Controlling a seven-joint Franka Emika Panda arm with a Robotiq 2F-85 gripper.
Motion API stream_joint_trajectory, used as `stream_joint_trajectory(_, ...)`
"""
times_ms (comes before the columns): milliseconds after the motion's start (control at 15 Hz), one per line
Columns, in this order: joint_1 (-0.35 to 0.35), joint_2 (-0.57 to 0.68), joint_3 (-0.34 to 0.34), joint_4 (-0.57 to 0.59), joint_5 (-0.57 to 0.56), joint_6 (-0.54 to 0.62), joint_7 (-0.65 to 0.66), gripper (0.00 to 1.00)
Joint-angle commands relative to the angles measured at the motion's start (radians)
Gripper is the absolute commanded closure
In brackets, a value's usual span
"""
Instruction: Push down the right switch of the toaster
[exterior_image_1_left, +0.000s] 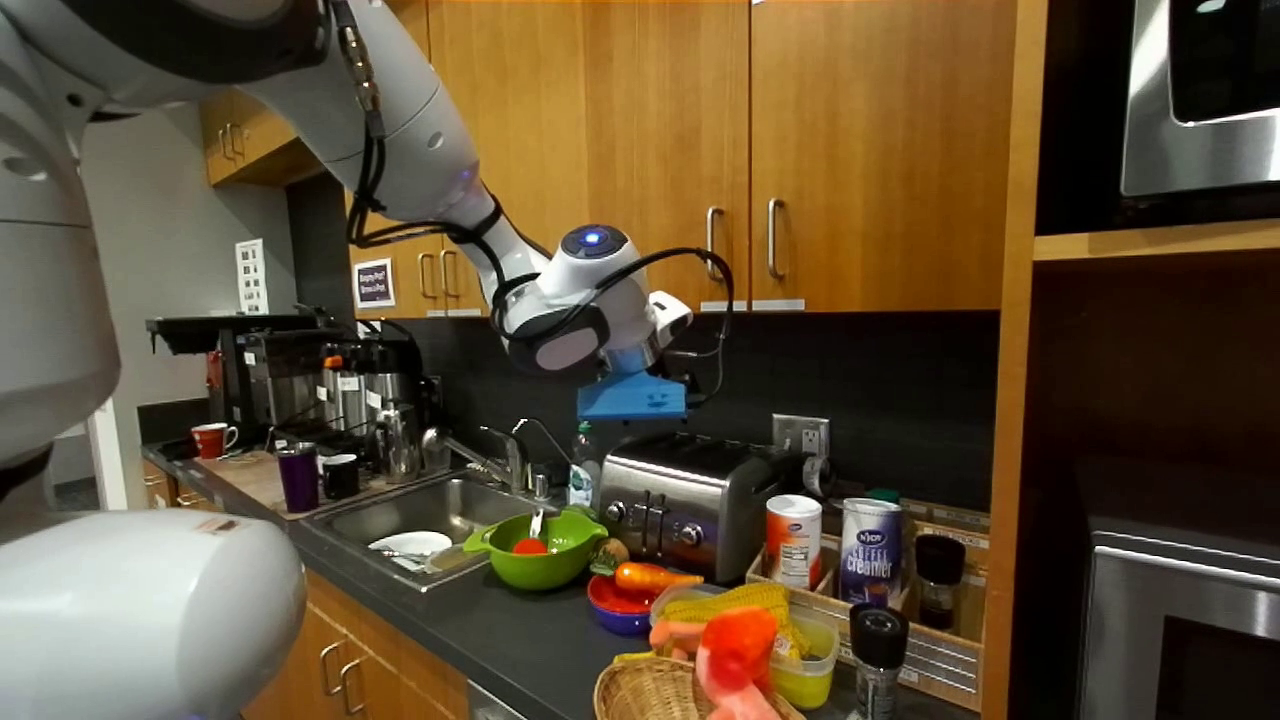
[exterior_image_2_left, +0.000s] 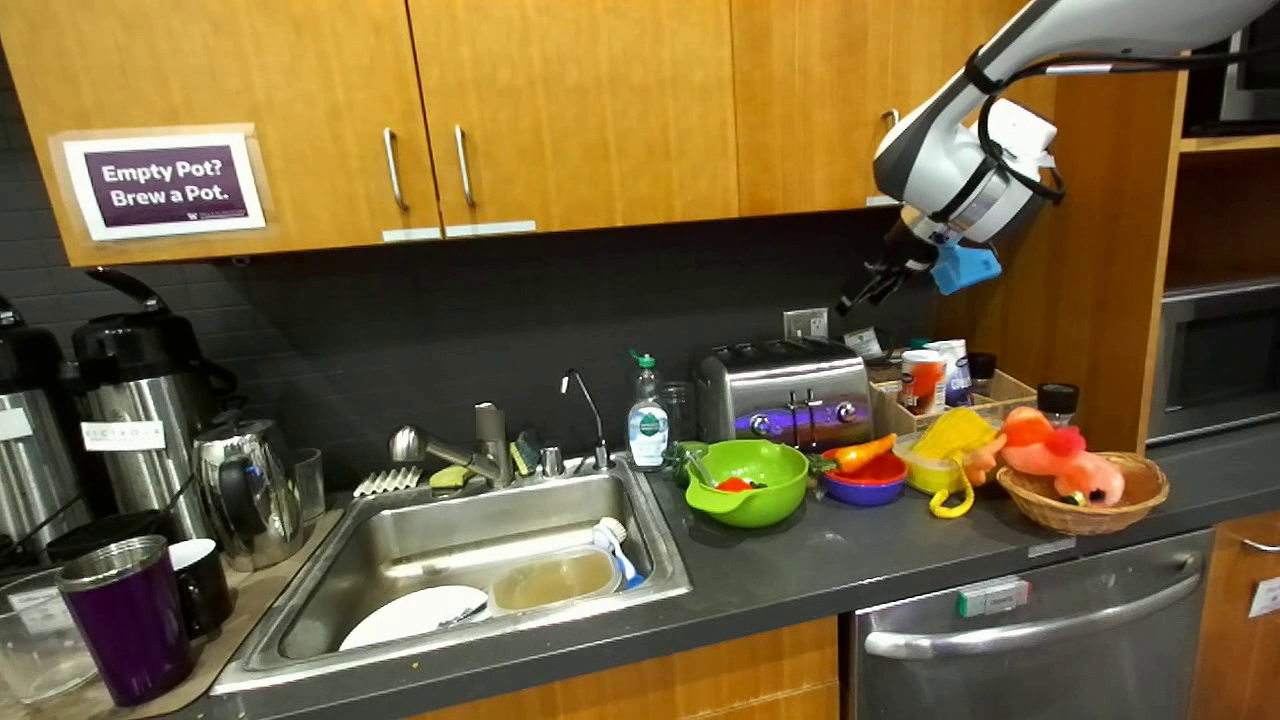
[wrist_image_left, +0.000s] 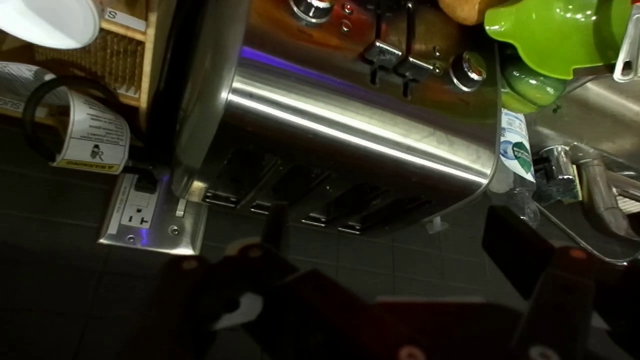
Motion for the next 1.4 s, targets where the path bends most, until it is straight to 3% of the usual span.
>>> stream_joint_trajectory(0,-0.006,0.002,0.008,-0.013,-0.023,0.009,0.025,0.25)
stream_joint_trajectory(667,0.043,-0.006,-0.005,-0.011,0.098,0.007,-0.069,0.99)
stream_joint_trajectory(1333,0.068,0.051,-0.031,0.061,0.421,-0.065,-0.36,1.0)
